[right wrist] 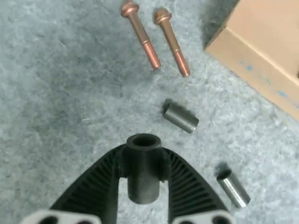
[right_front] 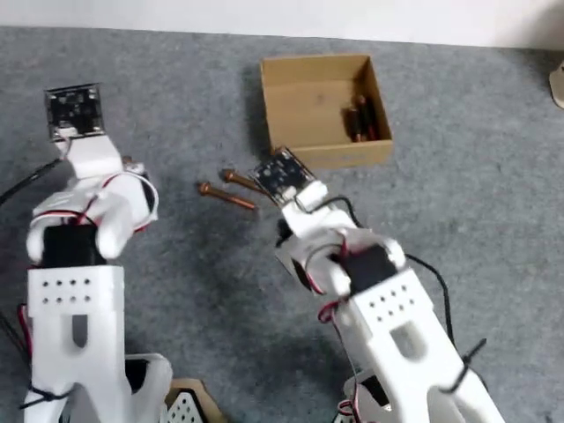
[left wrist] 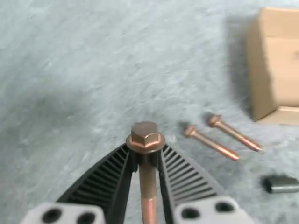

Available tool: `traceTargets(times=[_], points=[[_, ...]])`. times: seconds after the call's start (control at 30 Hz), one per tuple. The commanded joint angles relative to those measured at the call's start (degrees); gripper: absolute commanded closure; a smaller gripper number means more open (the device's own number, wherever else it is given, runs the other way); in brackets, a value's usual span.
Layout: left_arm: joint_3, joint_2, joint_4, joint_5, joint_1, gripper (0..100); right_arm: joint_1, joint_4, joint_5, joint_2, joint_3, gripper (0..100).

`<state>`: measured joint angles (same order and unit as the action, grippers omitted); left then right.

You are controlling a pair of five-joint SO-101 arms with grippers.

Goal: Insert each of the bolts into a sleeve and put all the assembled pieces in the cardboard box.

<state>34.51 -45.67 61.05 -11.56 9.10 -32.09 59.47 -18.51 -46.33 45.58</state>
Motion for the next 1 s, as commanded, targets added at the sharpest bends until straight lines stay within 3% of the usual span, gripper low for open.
traceTargets(times=[0.0, 0.2, 0.43, 0.63, 0.97], points=[[1.5, -2.4, -5.2, 0.5, -3.5, 100, 1.1, 0.5, 0.7, -7.4, 2.4, 99.3], [8.4, -2.4, -14.2, 0.3, -6.7, 100, 5.5, 0.0, 0.7, -16.9, 8.5, 99.3], [10.0, -2.4, -19.3, 0.2, -15.0, 100, 5.7, -1.8, 1.4, -25.5, 14.5, 99.3], [10.1, -2.4, -20.7, -5.5, -18.9, 100, 5.8, -7.3, 2.3, -32.8, 23.3, 99.3], [13.4, -2.4, -20.8, -5.9, -20.1, 100, 5.6, -10.4, 2.3, -45.7, 32.9, 99.3]])
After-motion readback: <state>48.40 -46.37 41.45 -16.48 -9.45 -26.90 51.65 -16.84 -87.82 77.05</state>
